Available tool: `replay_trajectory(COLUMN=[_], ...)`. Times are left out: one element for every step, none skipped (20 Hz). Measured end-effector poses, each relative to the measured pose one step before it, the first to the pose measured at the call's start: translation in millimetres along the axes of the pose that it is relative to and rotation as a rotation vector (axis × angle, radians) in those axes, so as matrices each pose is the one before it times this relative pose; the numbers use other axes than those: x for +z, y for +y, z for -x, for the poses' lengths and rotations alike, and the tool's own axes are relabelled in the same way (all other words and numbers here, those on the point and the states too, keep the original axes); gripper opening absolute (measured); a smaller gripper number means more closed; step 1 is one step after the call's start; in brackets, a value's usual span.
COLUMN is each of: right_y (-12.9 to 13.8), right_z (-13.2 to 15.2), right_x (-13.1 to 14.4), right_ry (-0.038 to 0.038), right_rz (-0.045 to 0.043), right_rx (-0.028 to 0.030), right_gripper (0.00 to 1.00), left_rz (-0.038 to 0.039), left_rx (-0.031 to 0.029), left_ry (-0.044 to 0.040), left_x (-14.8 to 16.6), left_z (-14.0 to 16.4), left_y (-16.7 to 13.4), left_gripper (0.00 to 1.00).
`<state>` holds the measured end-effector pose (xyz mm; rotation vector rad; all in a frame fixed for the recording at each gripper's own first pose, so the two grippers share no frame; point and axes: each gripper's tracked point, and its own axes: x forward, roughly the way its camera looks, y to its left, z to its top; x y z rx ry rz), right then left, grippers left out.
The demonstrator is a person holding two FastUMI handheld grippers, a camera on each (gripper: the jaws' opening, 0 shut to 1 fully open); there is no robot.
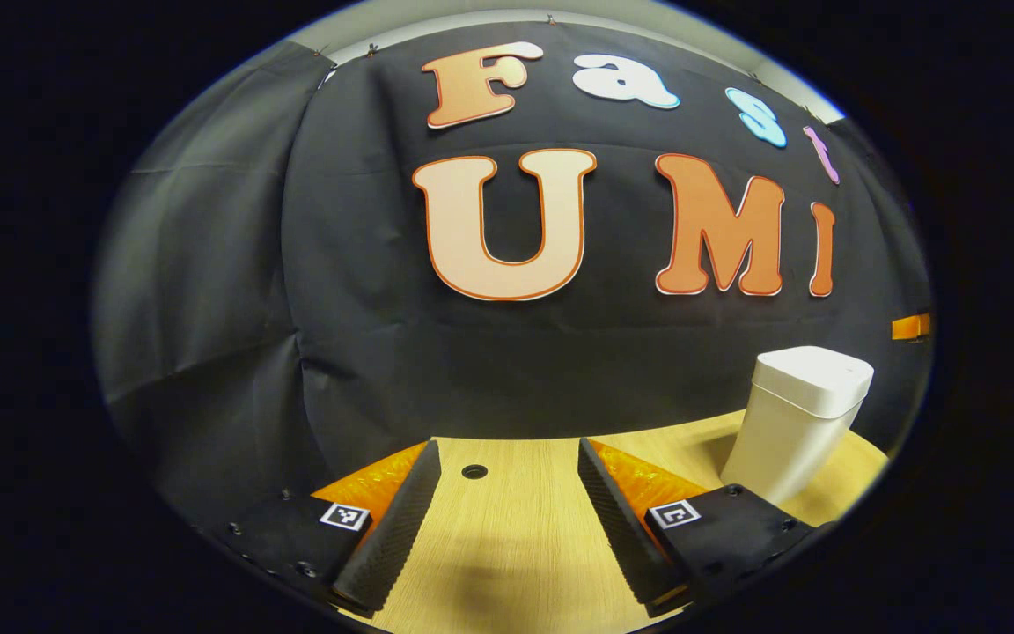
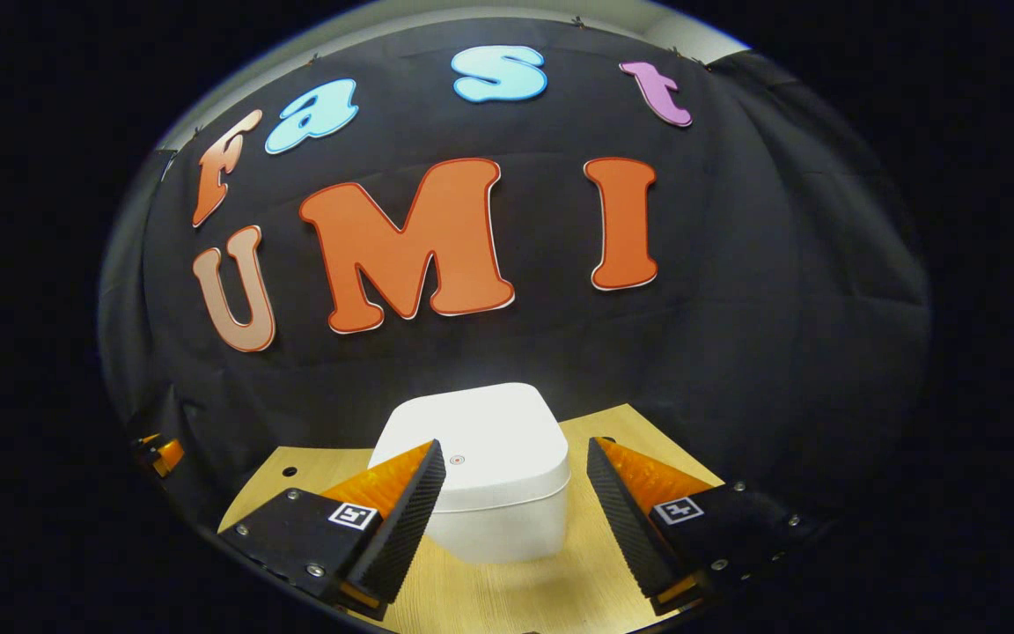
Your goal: Press the lid of the desktop garbage bin to open it, pick up the crumpled paper on the desktop and throw it into the bin, then pick up the pop can on the desktop and drop it into the bin, and finally close the garbage bin lid.
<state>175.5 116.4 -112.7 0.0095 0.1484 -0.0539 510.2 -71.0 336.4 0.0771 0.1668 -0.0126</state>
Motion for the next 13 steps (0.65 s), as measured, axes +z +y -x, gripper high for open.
replay_trajectory(right_y=[-2.79,-3.91,-5.61,-4.83,0.22,0.26,-1.48,-2.03,-0.29,0.34,0.97,0.83,-0.54], right_z=[8.06,6.06,6.40,4.22,2.78,1.31,1.72,0.83,-0.30,0.05,0.56,0.24,-0.85], right_x=[-6.27,-4.88,-4.00,-3.68,-6.02,-5.86,-5.63,-2.90,0.93,1.54,1.45,2.18,-0.79], right_ry=[-0.01176,-0.00883,-0.01161,-0.00943,-0.00161,0.00863,0.01066,0.00262,0.00083,-0.00209,-0.00428,-0.00552,0.00014], right_rz=[0.00034,-0.00143,-0.00279,-0.00396,-0.00092,0.00852,0.01520,0.01421,0.00940,0.00104,-0.00300,-0.00134,0.00286], right_rx=[-0.01313,-0.01901,-0.02275,-0.02128,-0.01045,-0.00517,-0.00431,-0.00806,-0.00331,-0.00148,0.00145,0.00318,-0.00081], right_gripper=[0.98,0.98,0.98,0.98,0.98,0.98,0.98,0.98,0.98,0.98,0.98,0.98,0.98], left_rz=[0.00079,-0.00133,-0.00199,-0.00263,-0.00199,-0.00177,-0.00104,0.00009,0.00192,0.00167,-0.00055,0.00219,-0.00099], left_rx=[-0.00065,-0.00120,-0.00052,-0.00143,-0.00163,-0.00278,-0.00121,-0.00163,-0.00095,-0.00172,-0.00027,-0.00232,0.00023], left_ry=[-0.00067,0.00033,-0.00036,-0.00067,-0.00145,-0.00136,-0.00123,-0.00052,0.00139,0.00352,0.00305,-0.00193,-0.00068], left_x=[0.60,-0.02,-0.22,0.97,0.54,-0.03,0.31,-0.02,0.13,-1.57,0.25,-0.15,0.71], left_z=[-1.19,-2.12,0.31,-0.33,-0.86,-0.85,-1.78,-1.07,-0.90,-1.67,-1.37,0.71,0.15], left_y=[-0.32,-0.40,-0.08,-1.29,-0.77,0.41,-0.67,-0.99,-0.29,-0.99,-1.07,-0.51,-0.51], left_gripper=[0.99,0.99,0.99,0.99,0.99,0.99,0.99,0.99,0.99,0.99,0.99,0.99,0.99])
